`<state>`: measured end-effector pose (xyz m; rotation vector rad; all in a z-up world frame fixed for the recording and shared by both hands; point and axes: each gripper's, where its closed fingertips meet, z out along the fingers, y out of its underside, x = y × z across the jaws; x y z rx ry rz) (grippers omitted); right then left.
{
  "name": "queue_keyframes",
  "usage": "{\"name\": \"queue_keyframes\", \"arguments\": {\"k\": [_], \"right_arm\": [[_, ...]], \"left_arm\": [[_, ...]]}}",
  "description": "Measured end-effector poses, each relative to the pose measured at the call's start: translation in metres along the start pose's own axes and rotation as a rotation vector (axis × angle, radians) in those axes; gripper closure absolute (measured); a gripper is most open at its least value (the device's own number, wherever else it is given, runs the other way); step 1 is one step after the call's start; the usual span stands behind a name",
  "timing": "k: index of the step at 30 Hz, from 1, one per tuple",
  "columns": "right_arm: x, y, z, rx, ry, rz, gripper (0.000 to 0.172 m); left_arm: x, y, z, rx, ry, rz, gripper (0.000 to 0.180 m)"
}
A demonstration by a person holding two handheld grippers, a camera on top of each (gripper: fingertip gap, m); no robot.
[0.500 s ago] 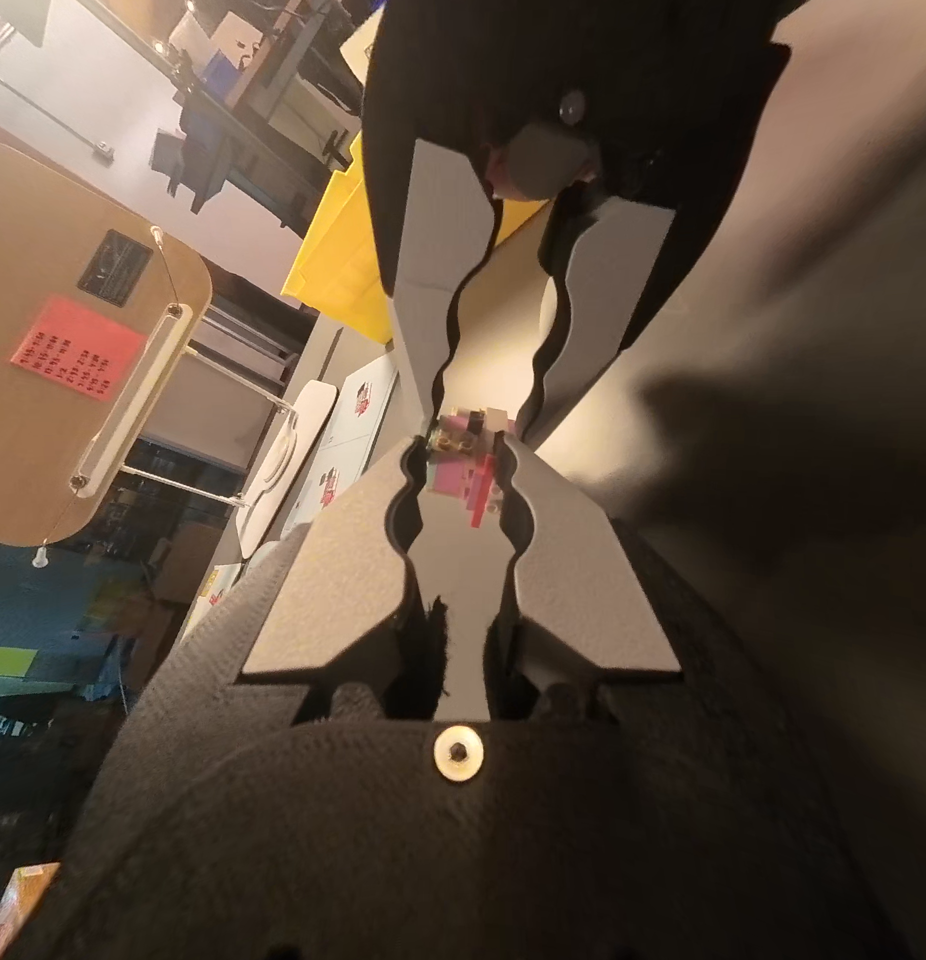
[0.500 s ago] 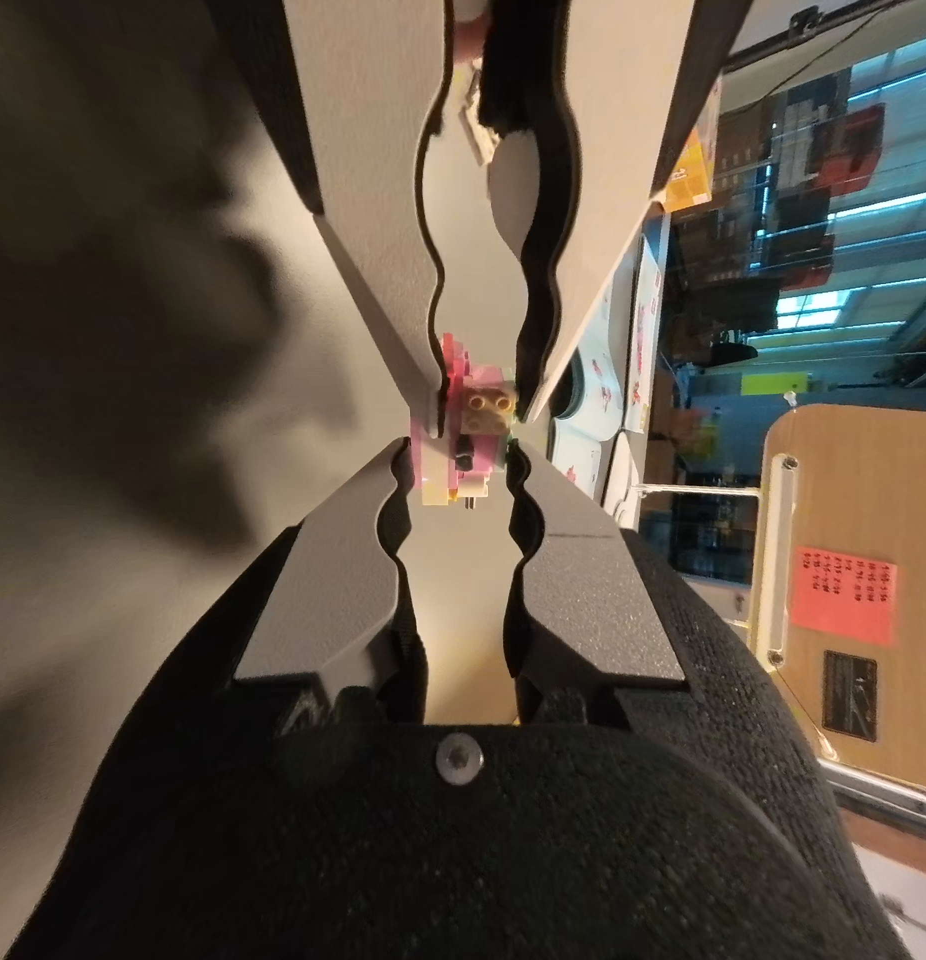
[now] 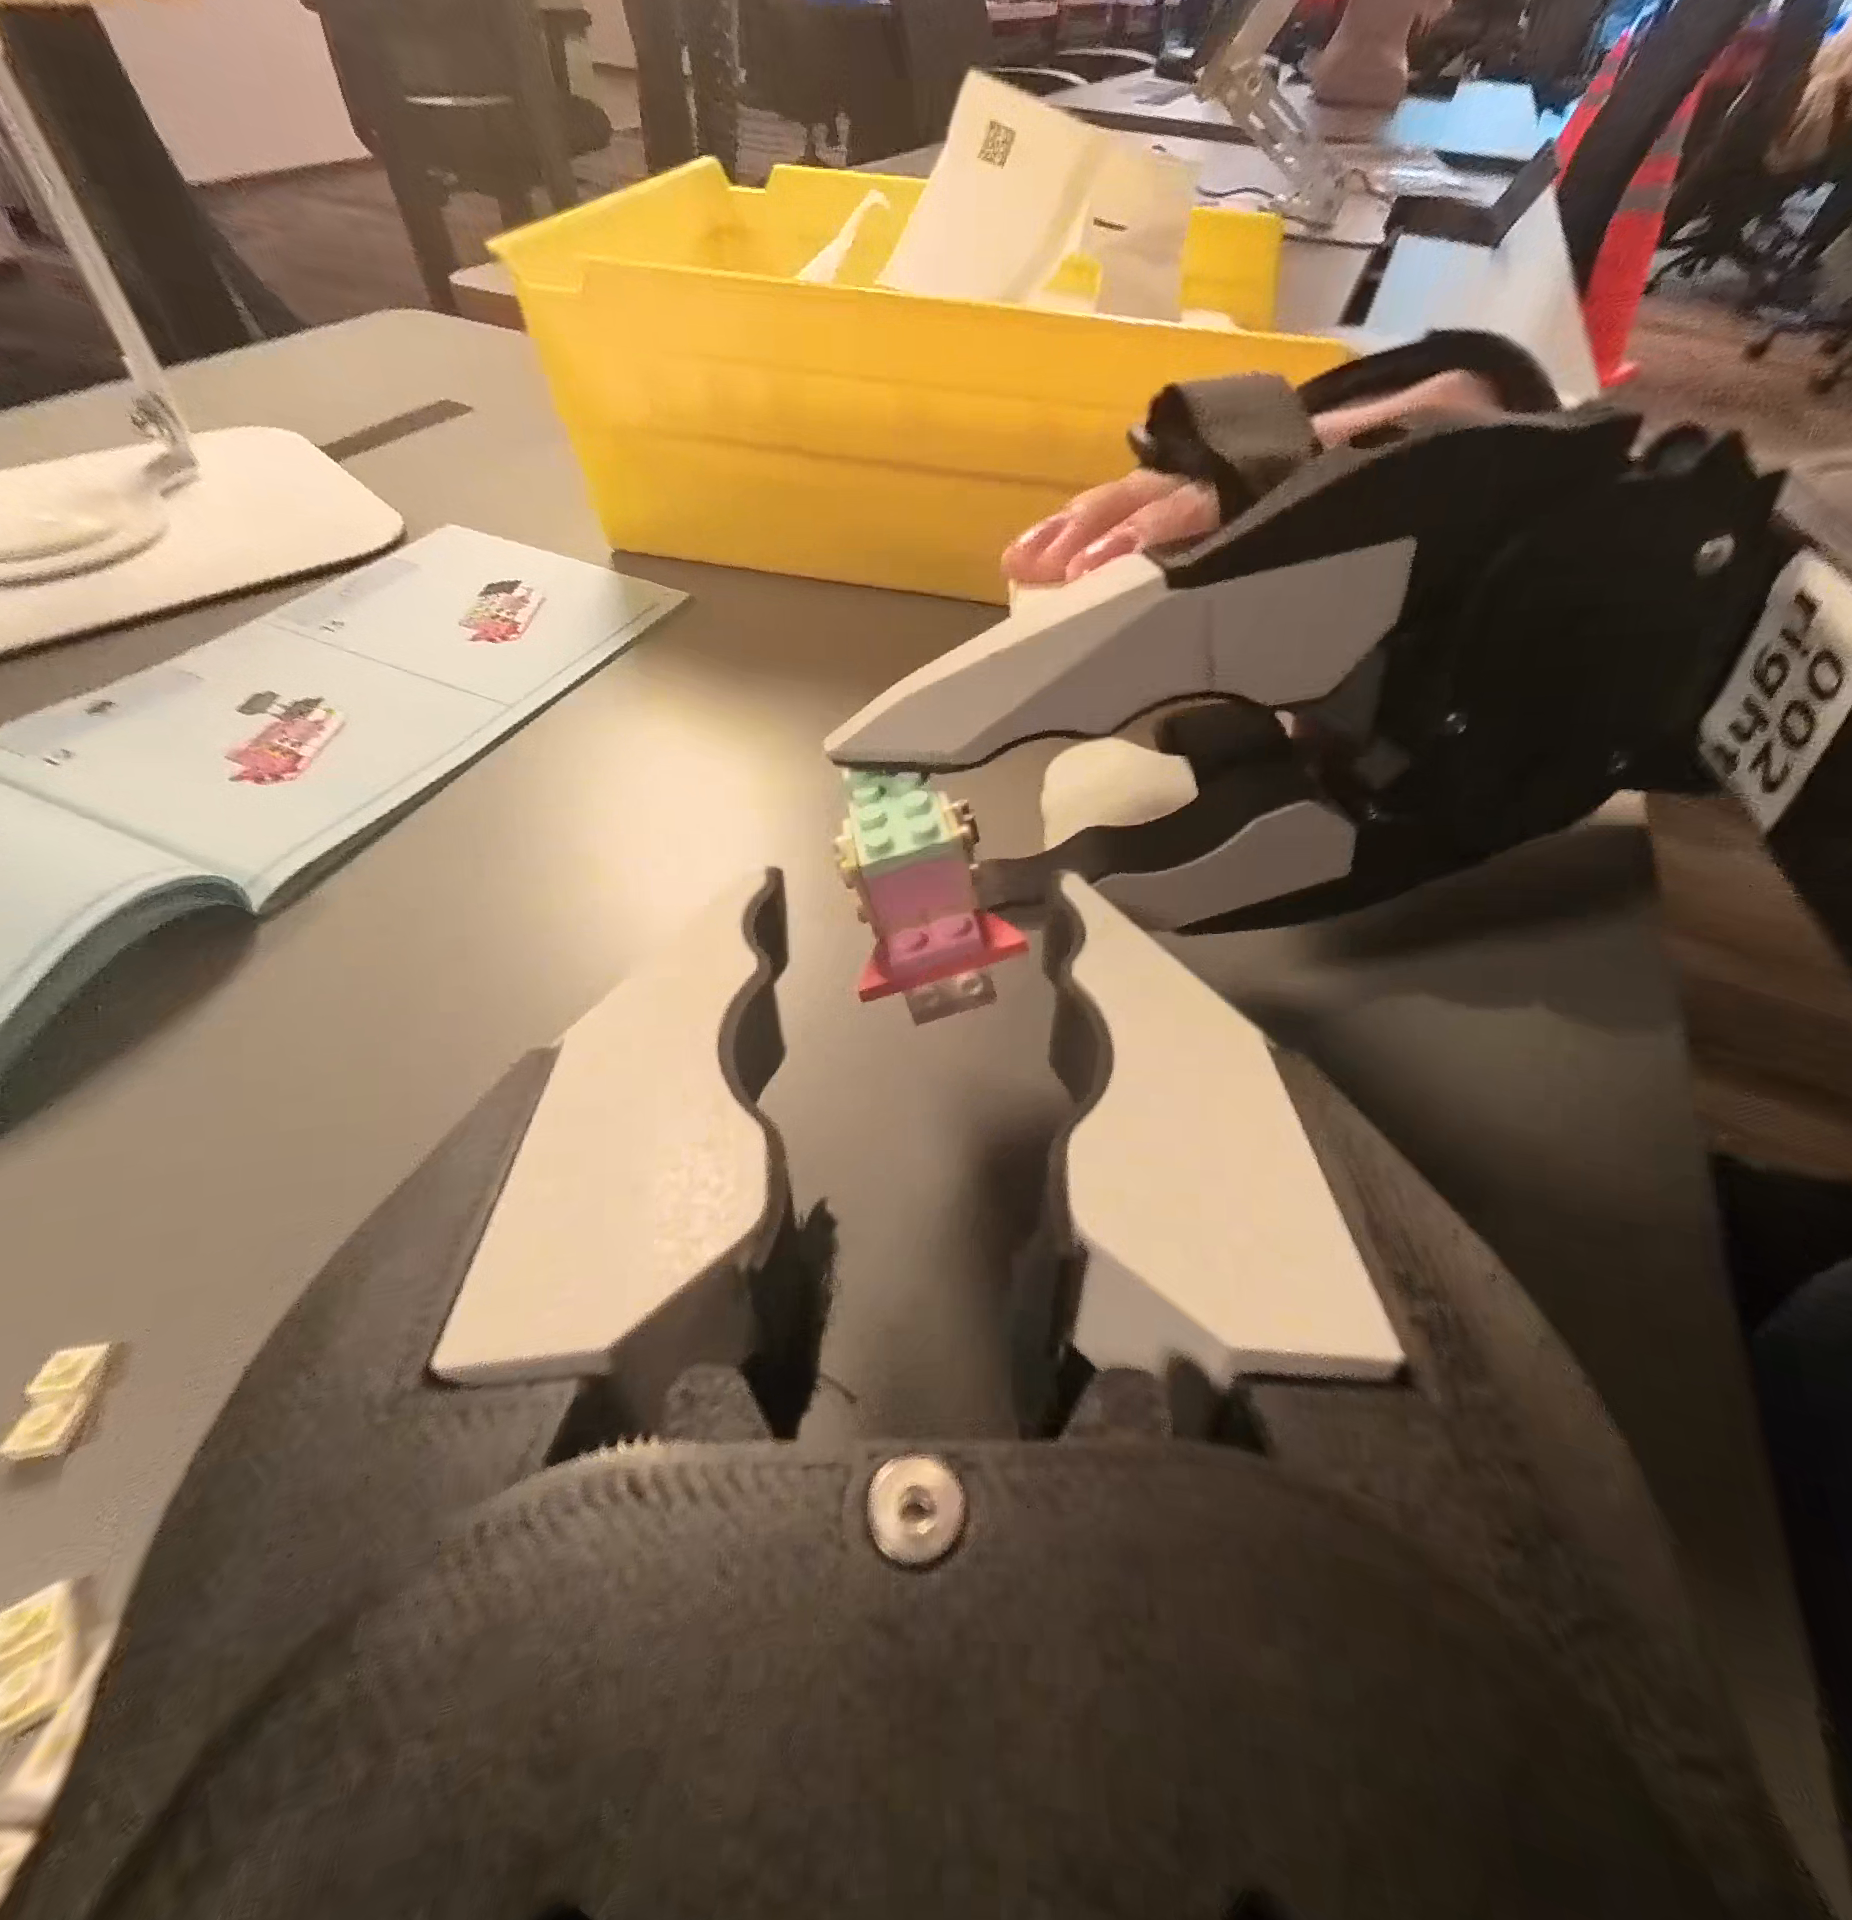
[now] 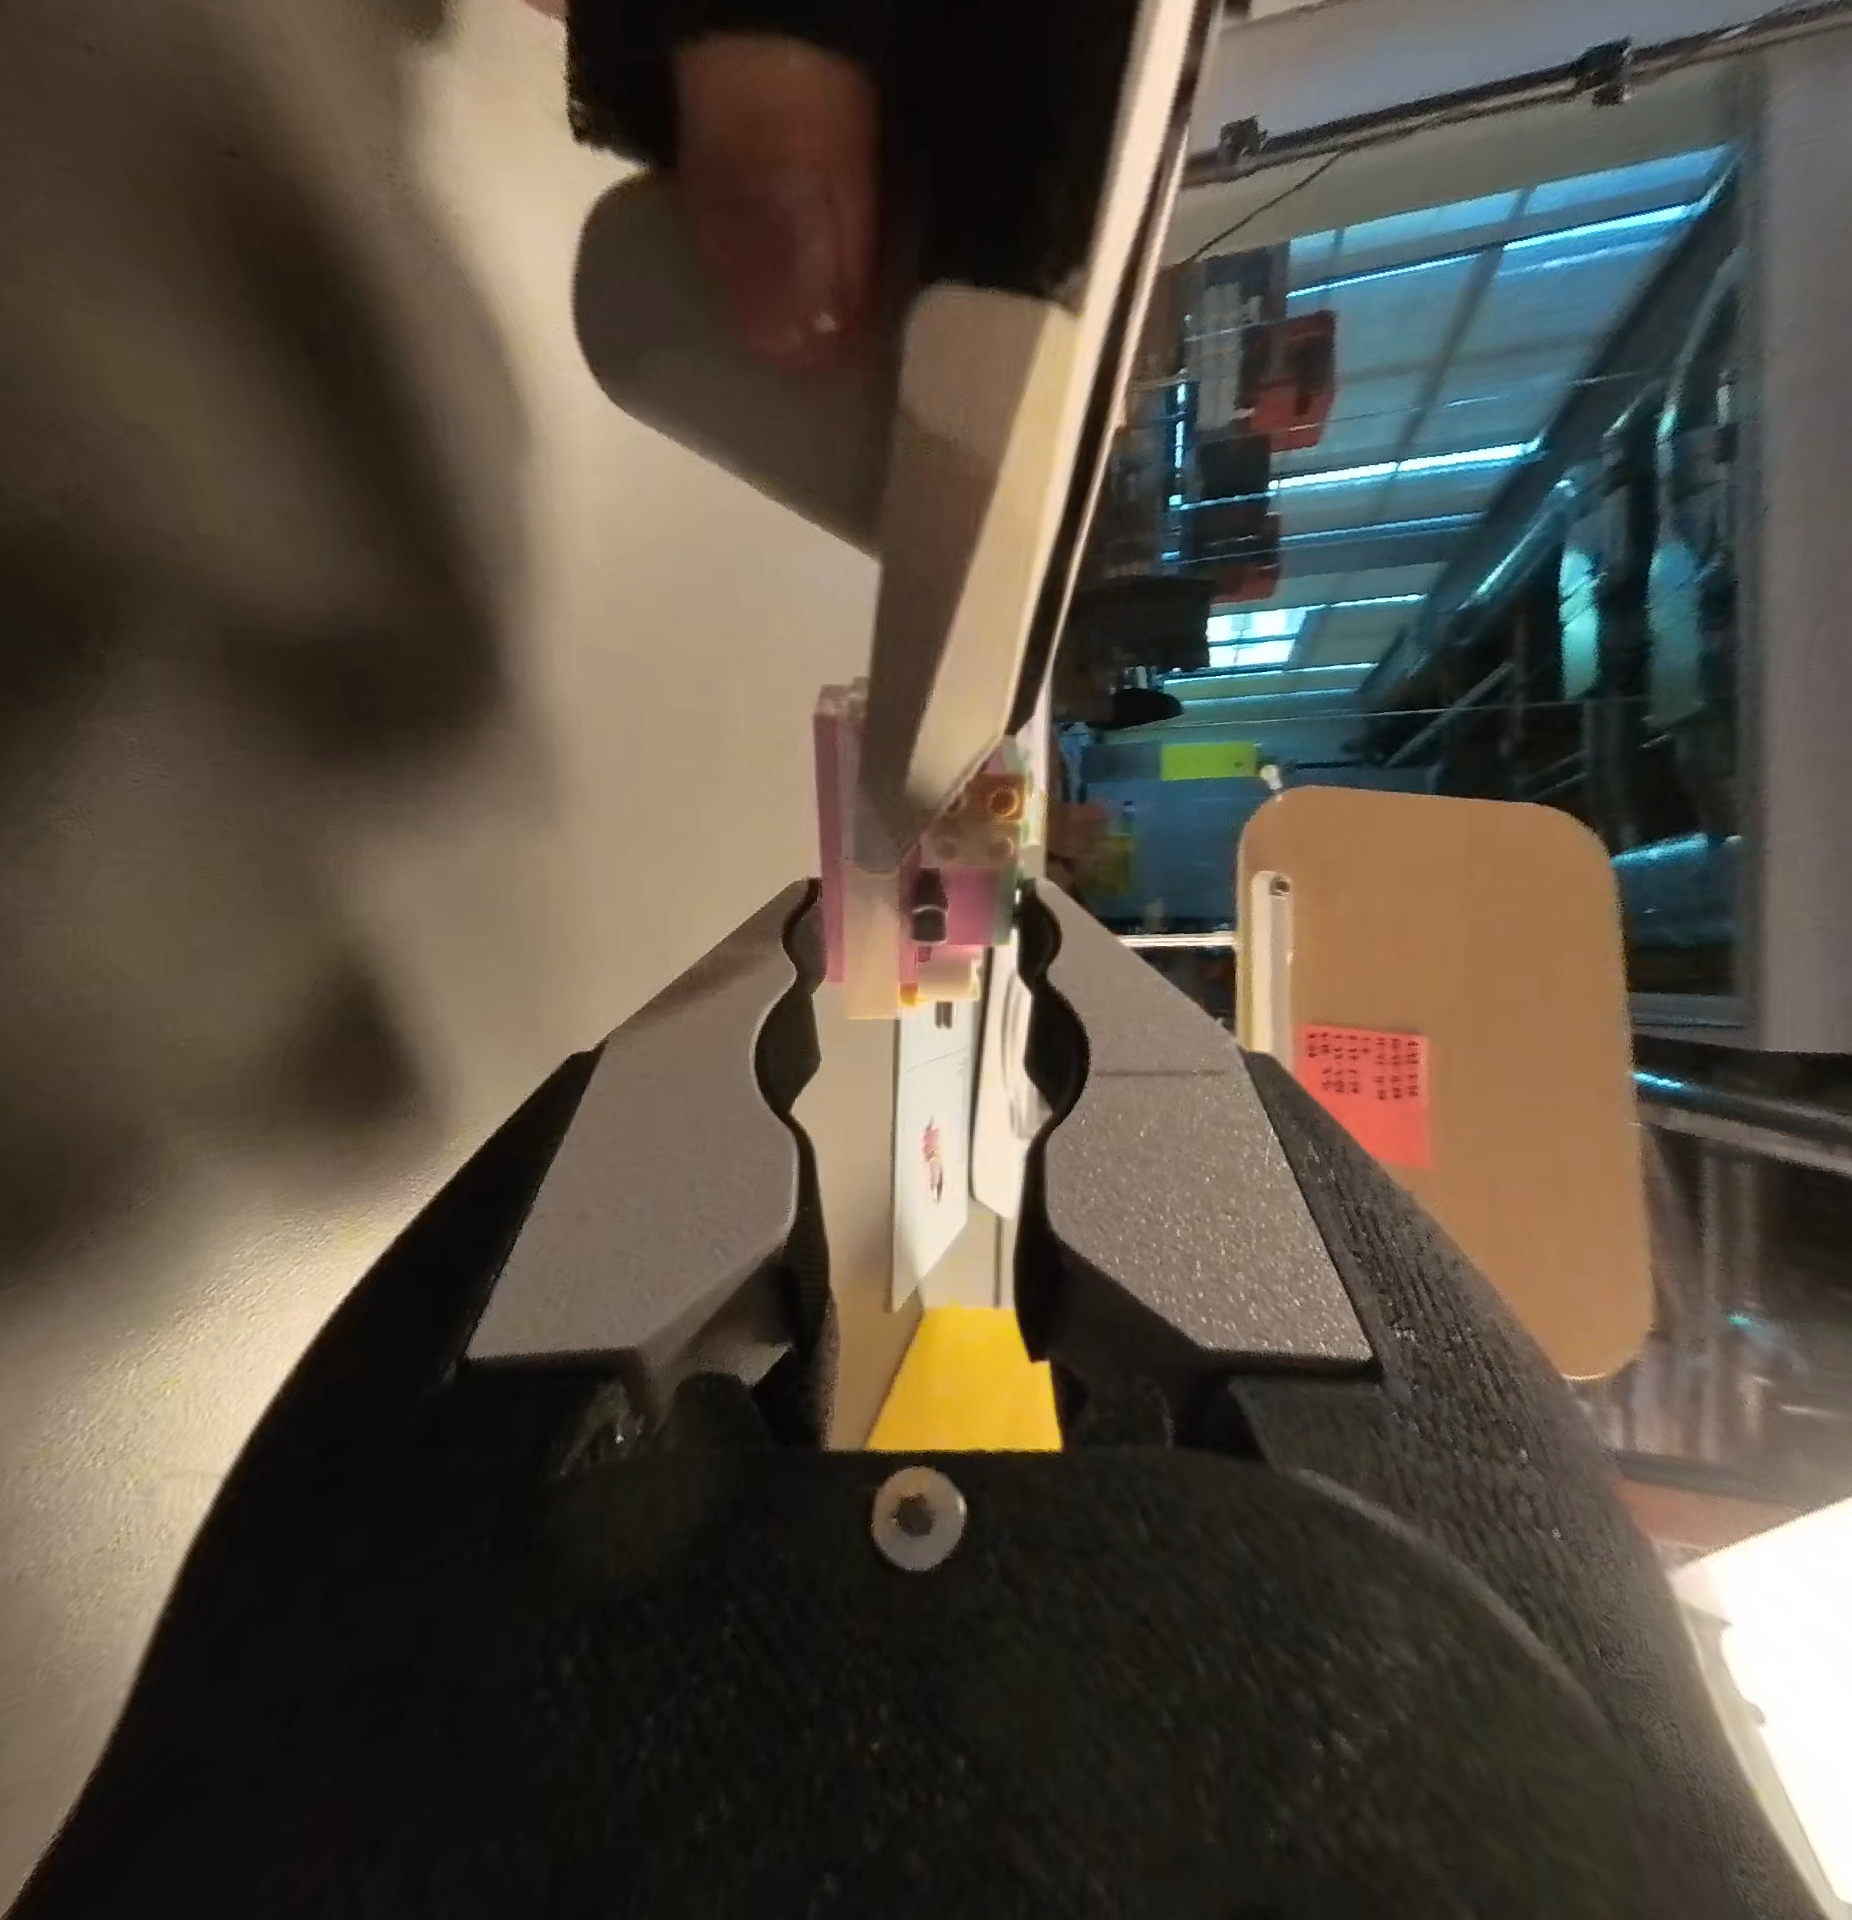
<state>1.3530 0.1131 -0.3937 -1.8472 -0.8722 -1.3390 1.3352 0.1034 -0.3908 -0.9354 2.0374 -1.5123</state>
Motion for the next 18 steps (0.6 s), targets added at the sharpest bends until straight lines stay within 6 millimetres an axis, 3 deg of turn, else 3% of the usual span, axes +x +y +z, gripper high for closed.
{"name": "queue_keyframes", "arguments": {"k": [4, 7, 13, 15, 18], "right_arm": [[0.0, -0.003, 0.004, 0.012, 0.034, -0.057, 0.137], [0.004, -0.007, 0.006, 0.068, 0.081, 0.018, 0.131], [-0.004, 0.03, 0.008, 0.02, 0.037, 0.41, 0.107], [0.003, 0.042, 0.005, 0.002, 0.082, 0.442, 0.108], [0.015, 0.044, 0.001, 0.033, 0.147, 0.481, 0.115]], "left_arm": [[-0.005, 0.003, 0.006, -0.034, -0.019, -0.04, 0.153], [-0.016, 0.004, 0.006, -0.055, -0.084, -0.017, 0.155], [-0.058, 0.031, -0.004, -0.221, -0.271, 0.038, 0.155], [-0.063, 0.039, -0.006, -0.273, -0.304, 0.067, 0.155], [-0.063, 0.043, -0.005, -0.303, -0.299, 0.051, 0.155]]}}
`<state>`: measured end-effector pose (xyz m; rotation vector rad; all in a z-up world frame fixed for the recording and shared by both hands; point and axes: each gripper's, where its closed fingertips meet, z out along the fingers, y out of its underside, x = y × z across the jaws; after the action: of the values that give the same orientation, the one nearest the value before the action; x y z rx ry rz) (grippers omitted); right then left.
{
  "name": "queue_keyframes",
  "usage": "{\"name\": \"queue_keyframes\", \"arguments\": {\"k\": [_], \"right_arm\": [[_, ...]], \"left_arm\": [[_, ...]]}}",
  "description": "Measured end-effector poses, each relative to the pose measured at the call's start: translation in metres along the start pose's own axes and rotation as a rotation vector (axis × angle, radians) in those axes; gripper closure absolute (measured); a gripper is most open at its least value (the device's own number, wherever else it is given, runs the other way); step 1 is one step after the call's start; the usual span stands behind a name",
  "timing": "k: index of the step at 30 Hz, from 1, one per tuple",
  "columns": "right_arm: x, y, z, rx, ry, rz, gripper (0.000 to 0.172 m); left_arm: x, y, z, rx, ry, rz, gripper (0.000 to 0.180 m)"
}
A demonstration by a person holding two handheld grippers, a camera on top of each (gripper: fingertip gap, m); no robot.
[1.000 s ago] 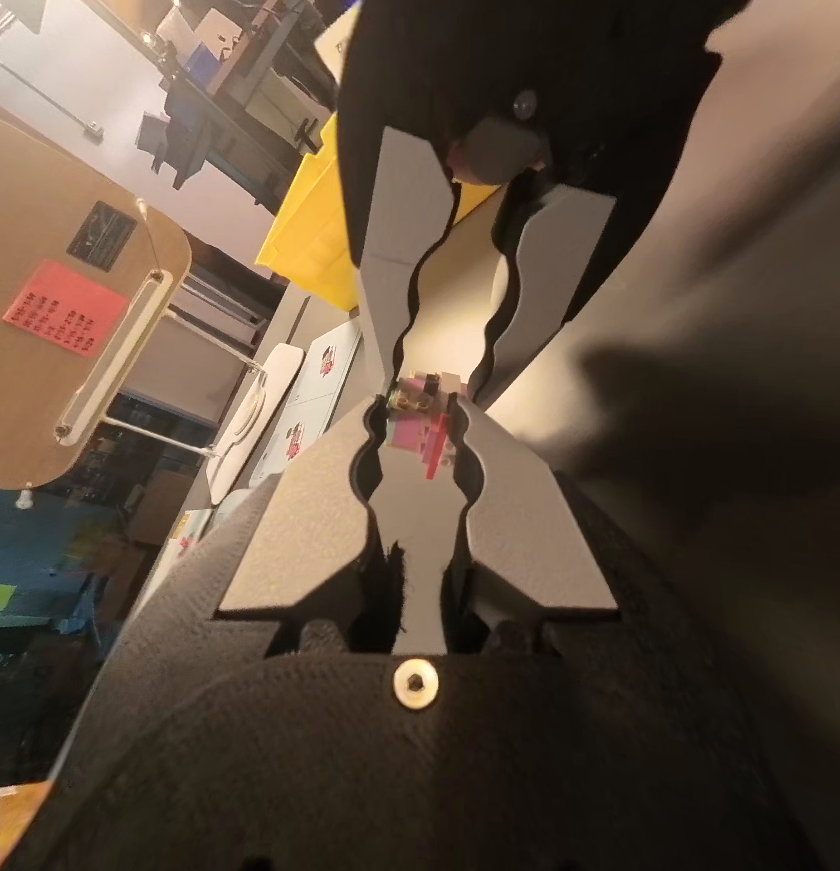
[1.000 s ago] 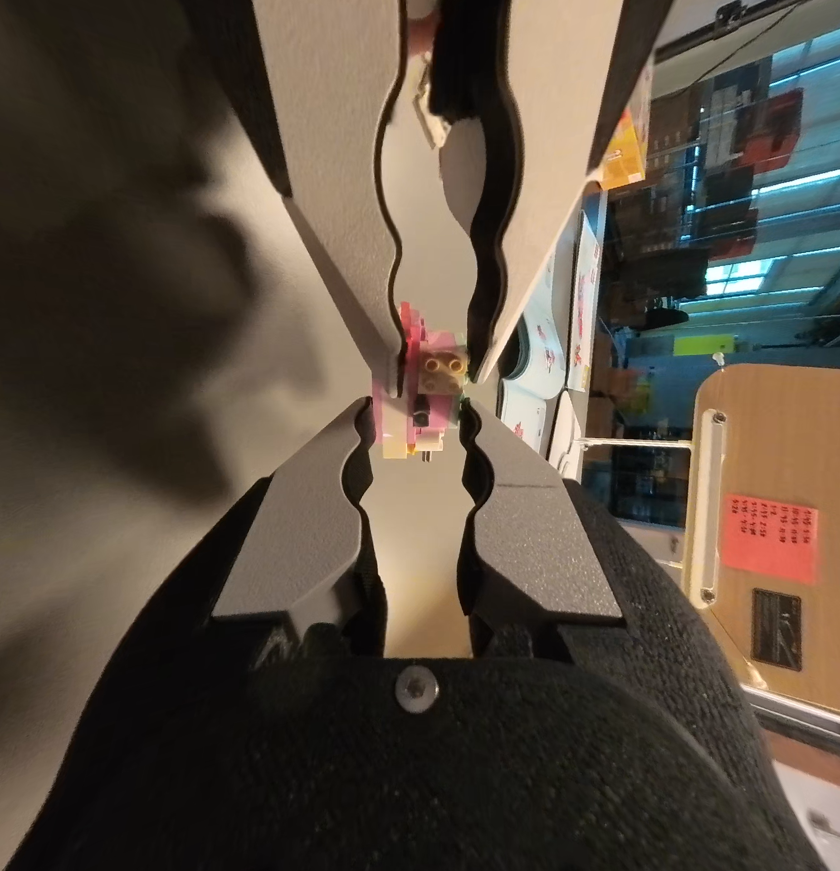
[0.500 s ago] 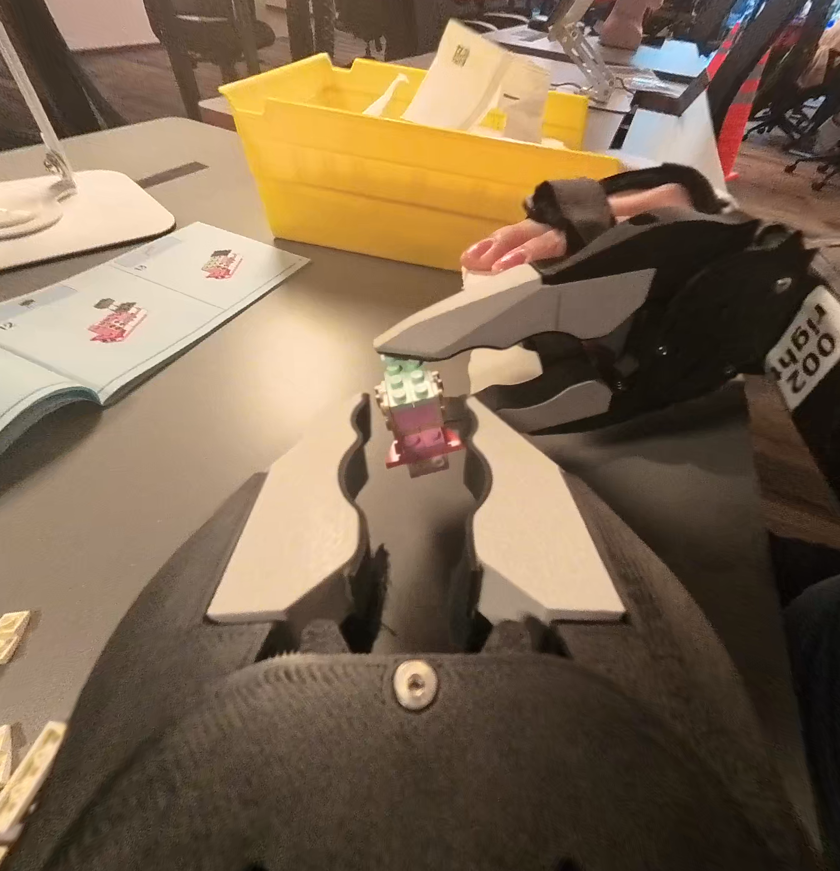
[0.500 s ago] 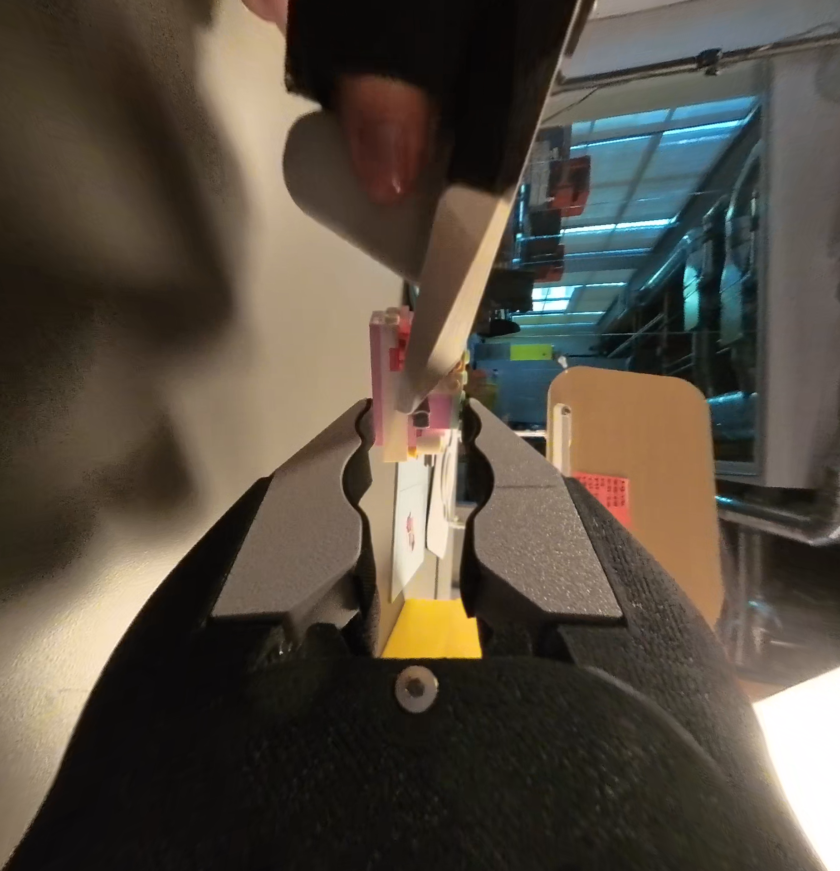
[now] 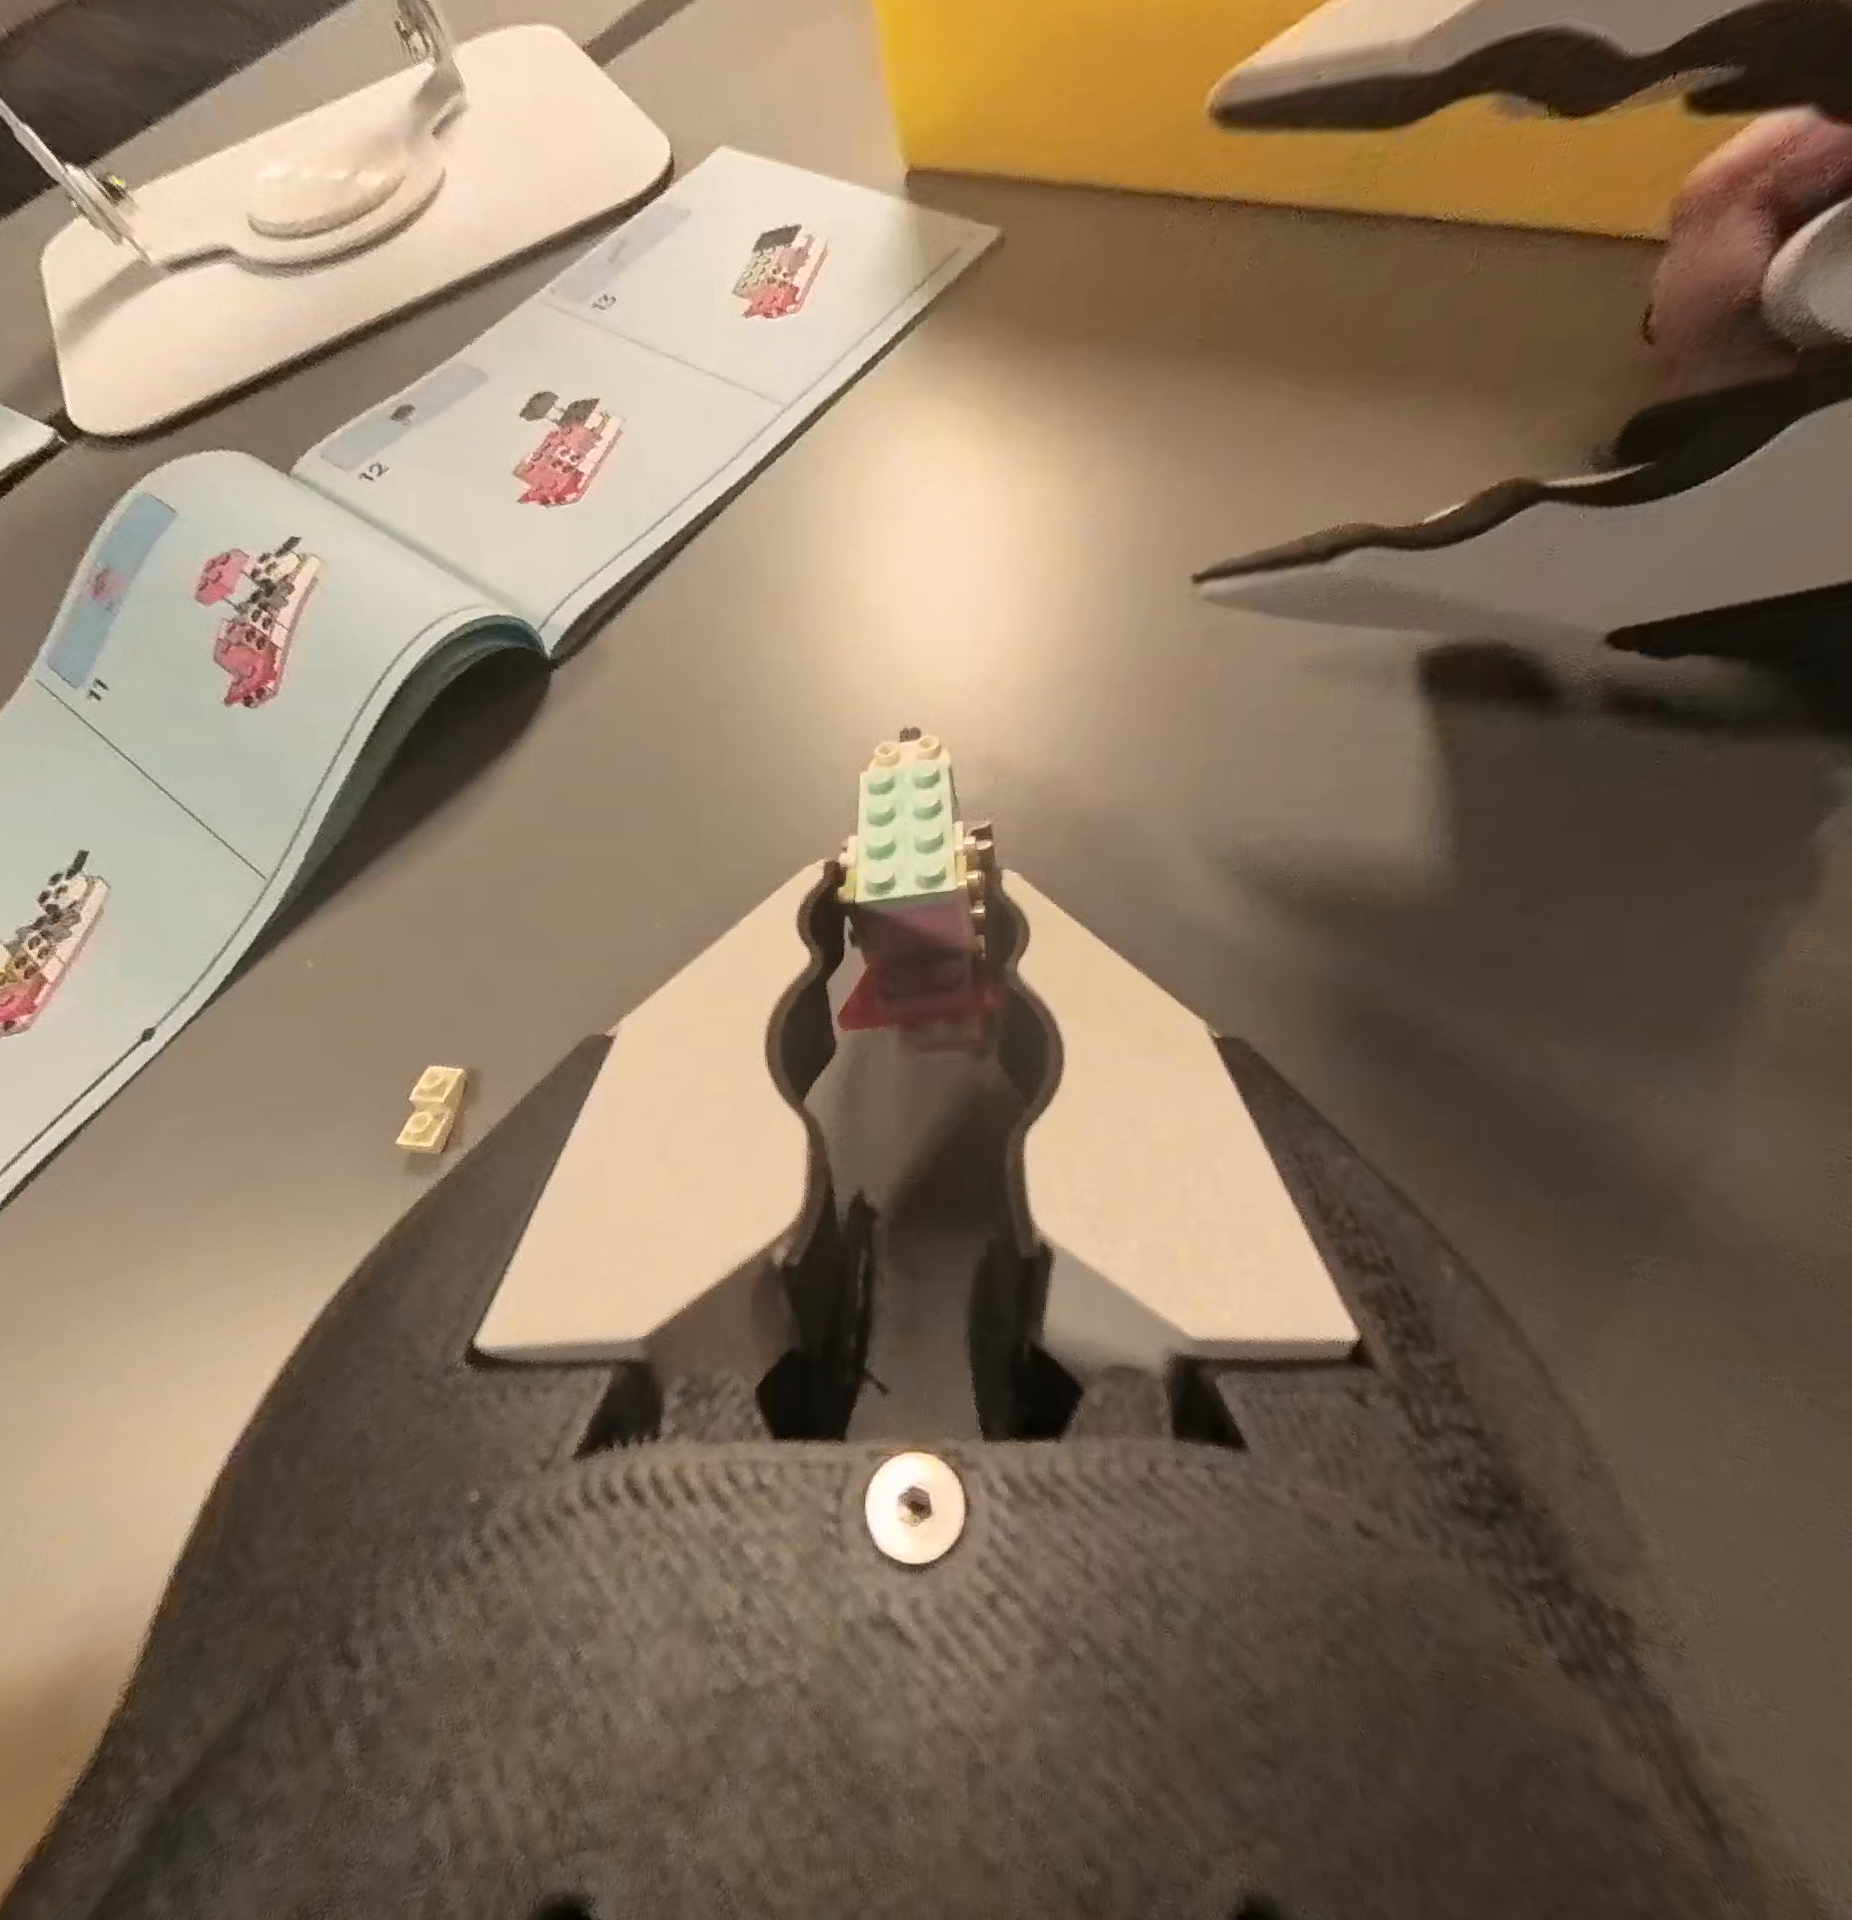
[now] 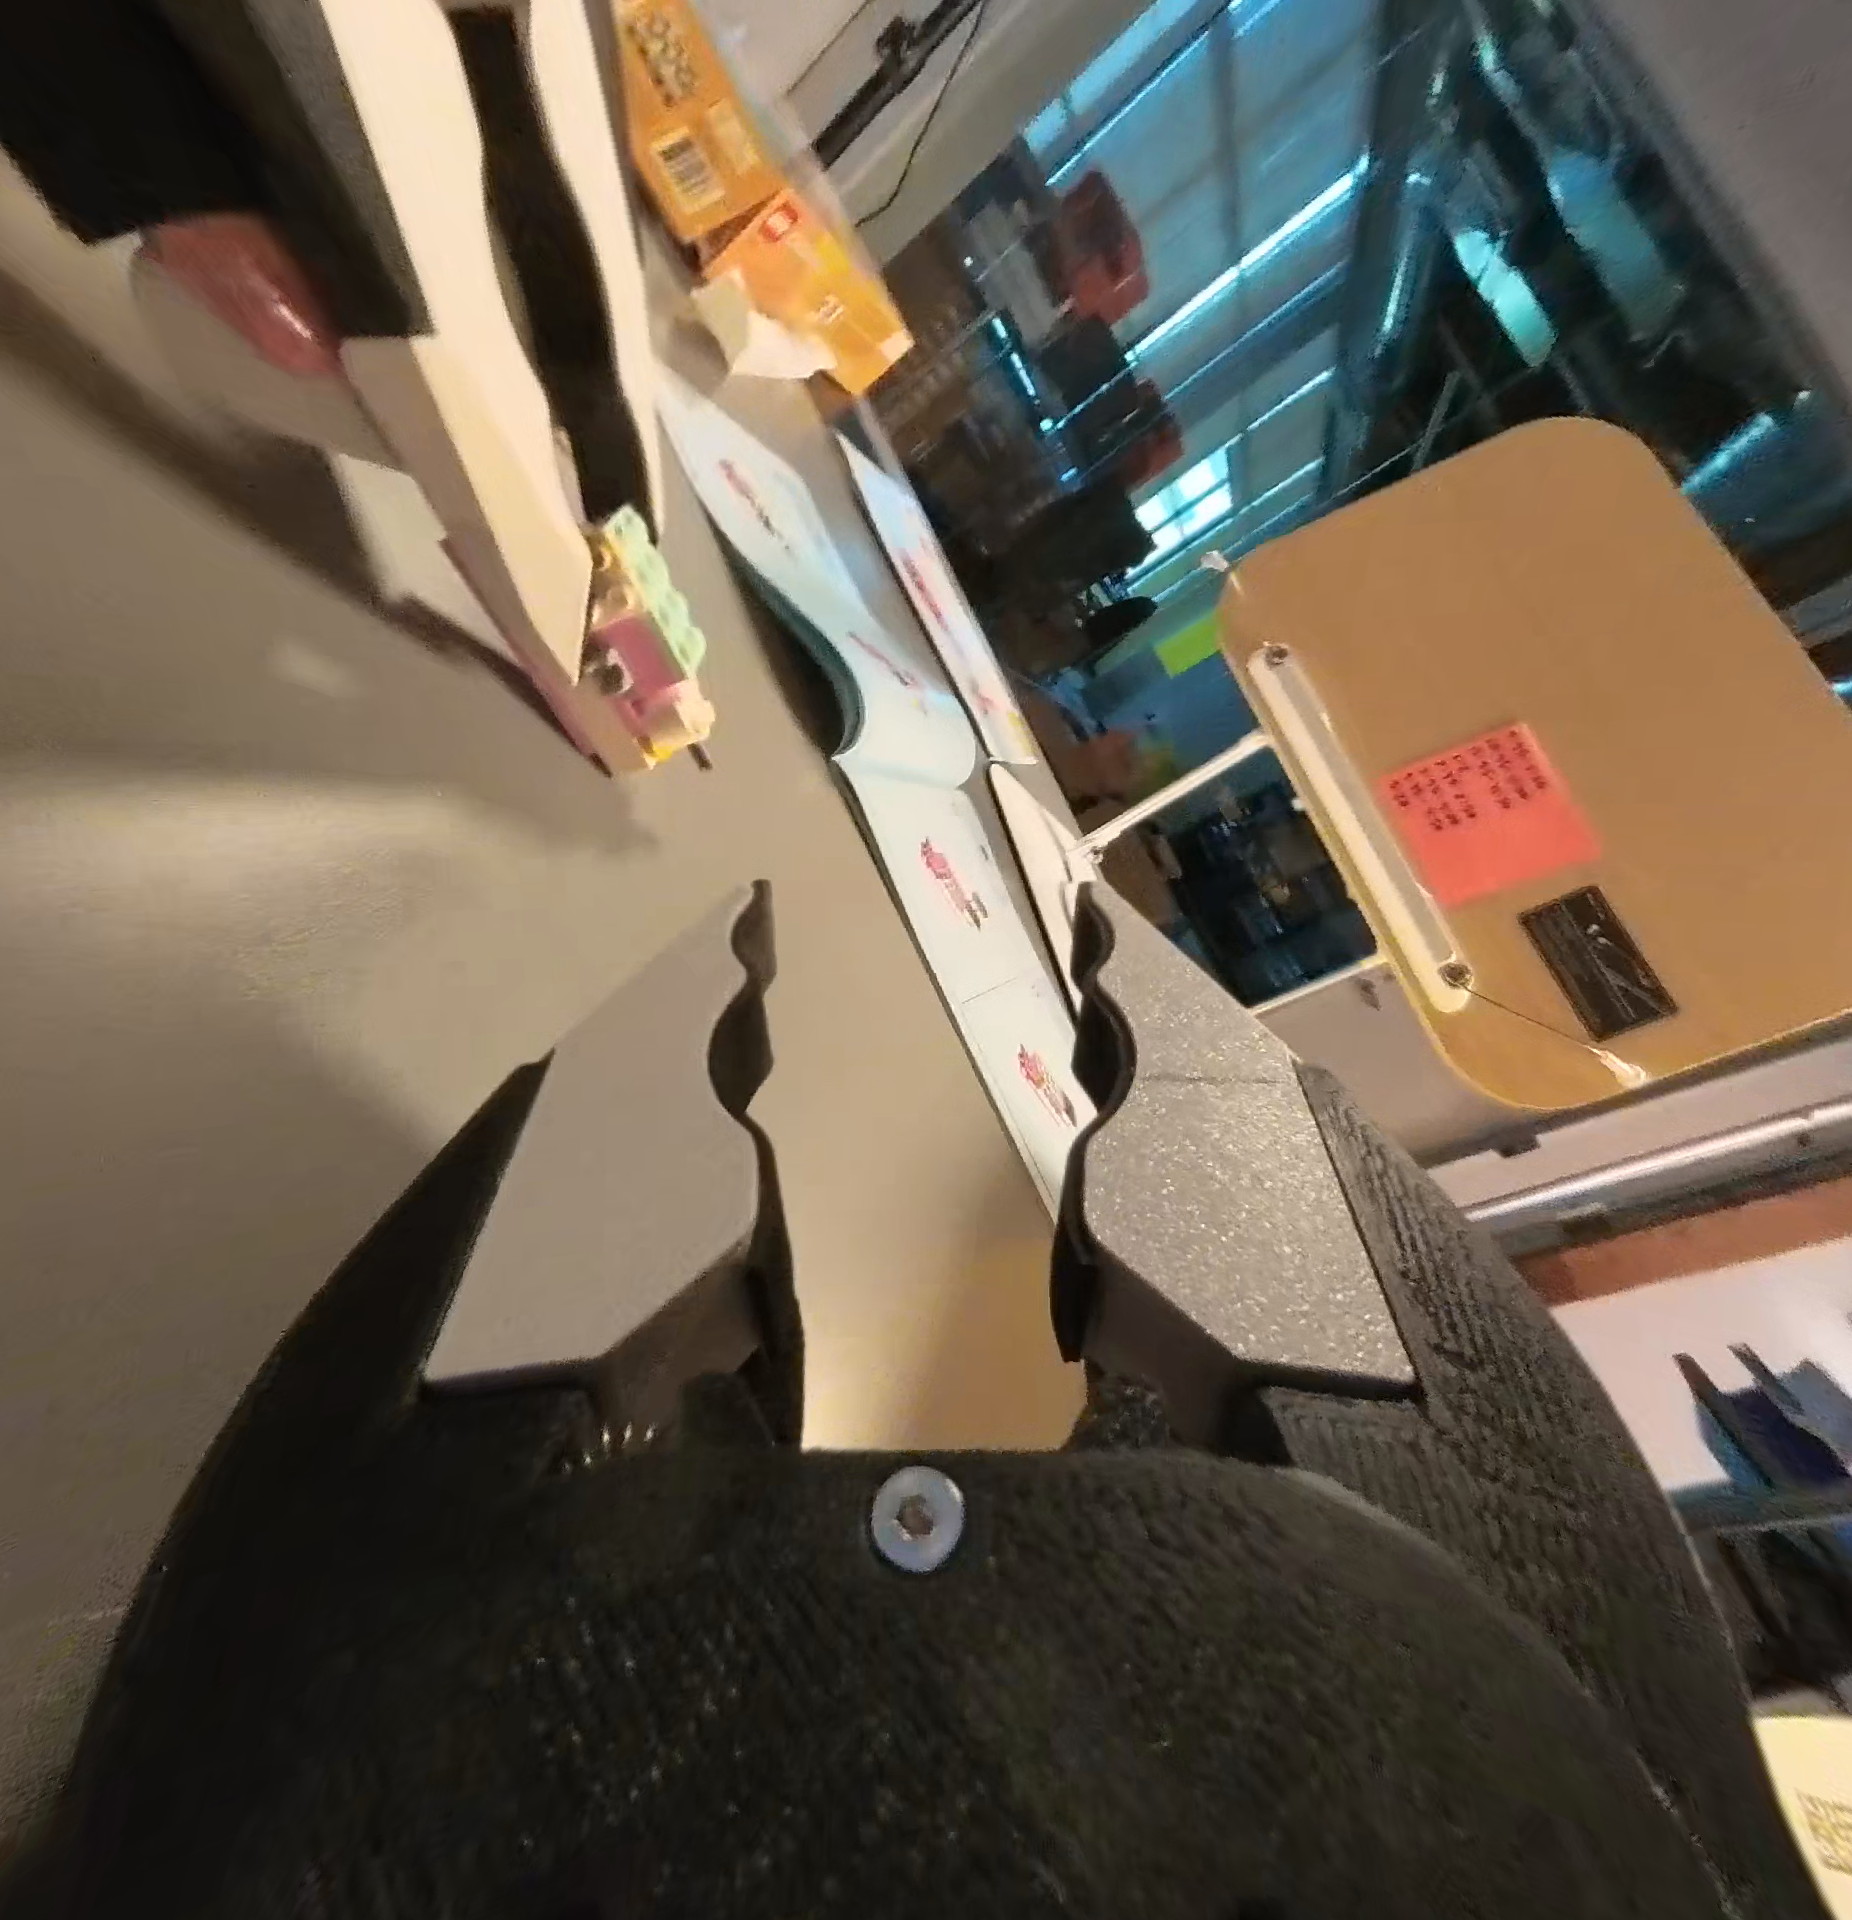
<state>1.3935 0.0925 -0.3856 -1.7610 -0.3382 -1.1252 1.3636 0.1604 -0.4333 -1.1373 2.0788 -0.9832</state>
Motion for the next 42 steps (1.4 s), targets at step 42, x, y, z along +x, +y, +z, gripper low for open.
{"name": "queue_keyframes", "arguments": {"k": [42], "right_arm": [[0.012, 0.01, 0.004, -0.029, 0.032, 0.146, 0.123]], "left_arm": [[0.011, 0.017, -0.005, -0.08, 0.098, -0.12, 0.126]]}}
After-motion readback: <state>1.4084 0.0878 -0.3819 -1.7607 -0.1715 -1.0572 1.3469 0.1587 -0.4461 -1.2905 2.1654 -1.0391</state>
